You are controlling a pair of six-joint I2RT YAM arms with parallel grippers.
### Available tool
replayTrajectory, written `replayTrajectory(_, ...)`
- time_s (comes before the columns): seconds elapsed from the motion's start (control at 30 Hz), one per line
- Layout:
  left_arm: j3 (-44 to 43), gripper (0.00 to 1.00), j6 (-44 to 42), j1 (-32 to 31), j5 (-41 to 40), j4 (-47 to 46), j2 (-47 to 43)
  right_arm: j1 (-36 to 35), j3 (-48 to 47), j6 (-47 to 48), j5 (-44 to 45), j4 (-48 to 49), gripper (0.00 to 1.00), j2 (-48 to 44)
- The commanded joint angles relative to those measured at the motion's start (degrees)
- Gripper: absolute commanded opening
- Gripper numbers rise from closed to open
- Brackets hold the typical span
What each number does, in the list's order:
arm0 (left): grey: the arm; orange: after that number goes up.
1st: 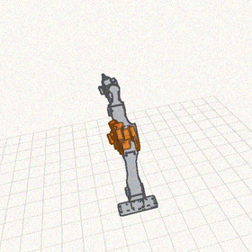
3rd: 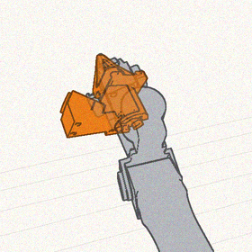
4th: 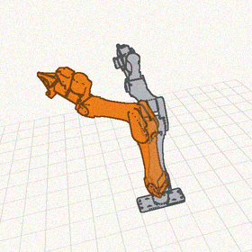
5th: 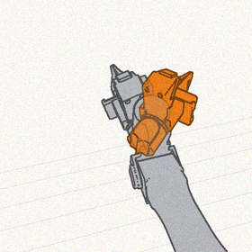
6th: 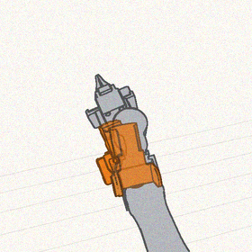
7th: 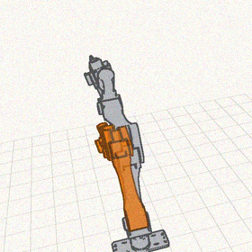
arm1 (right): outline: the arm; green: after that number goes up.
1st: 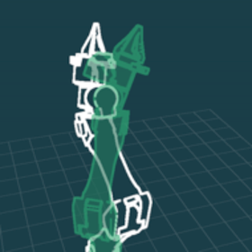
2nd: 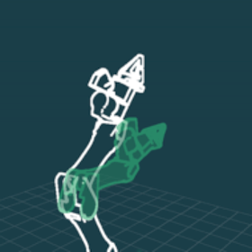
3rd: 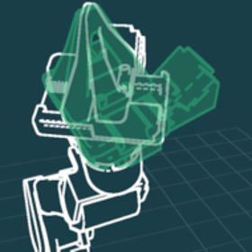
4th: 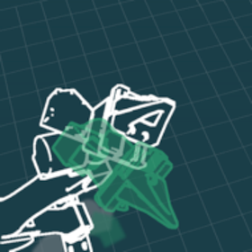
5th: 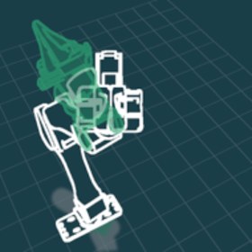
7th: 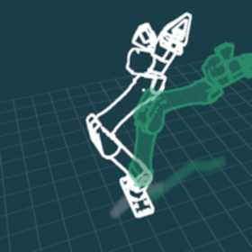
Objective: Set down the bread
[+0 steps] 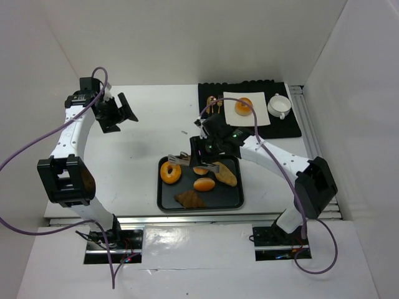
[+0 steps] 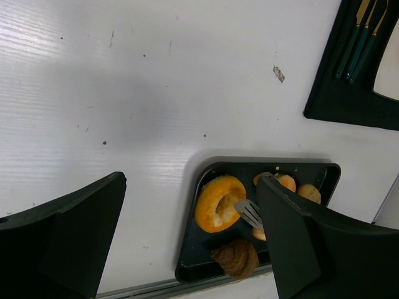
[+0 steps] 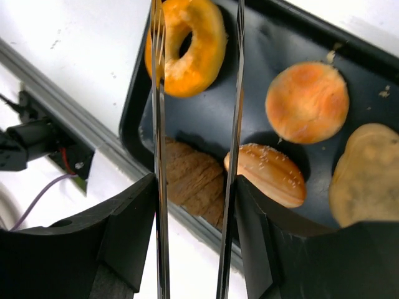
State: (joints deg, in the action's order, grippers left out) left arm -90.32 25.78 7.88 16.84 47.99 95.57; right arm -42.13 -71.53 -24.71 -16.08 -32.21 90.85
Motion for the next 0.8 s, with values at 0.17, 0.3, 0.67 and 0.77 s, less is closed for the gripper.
replayTrajectory(0.17,0.68,0.99,0.94,-0.23,1.17,-0.44,-2.14,-0.50,3.32,-1.92,-3.88,-1.37,0.59,-4.45)
replayTrajectory(0.3,0.68,0.99,0.94,-0.23,1.18,-0.44,-1.61,-0.50,3.85,-1.92,-6.94,-1.37,0.61,-3.76)
replayTrajectory(0.67,0.68,0.99,0.94,-0.23,2.32,-1.49,-1.09,-0.50,3.86,-1.39,-7.48,1.80,0.54,-0.84)
replayTrajectory(0.77,0.68,0.99,0.94,-0.23,2.32,-1.49,-1.09,0.81,3.85,-0.87,-7.48,0.66,0.54,-0.85)
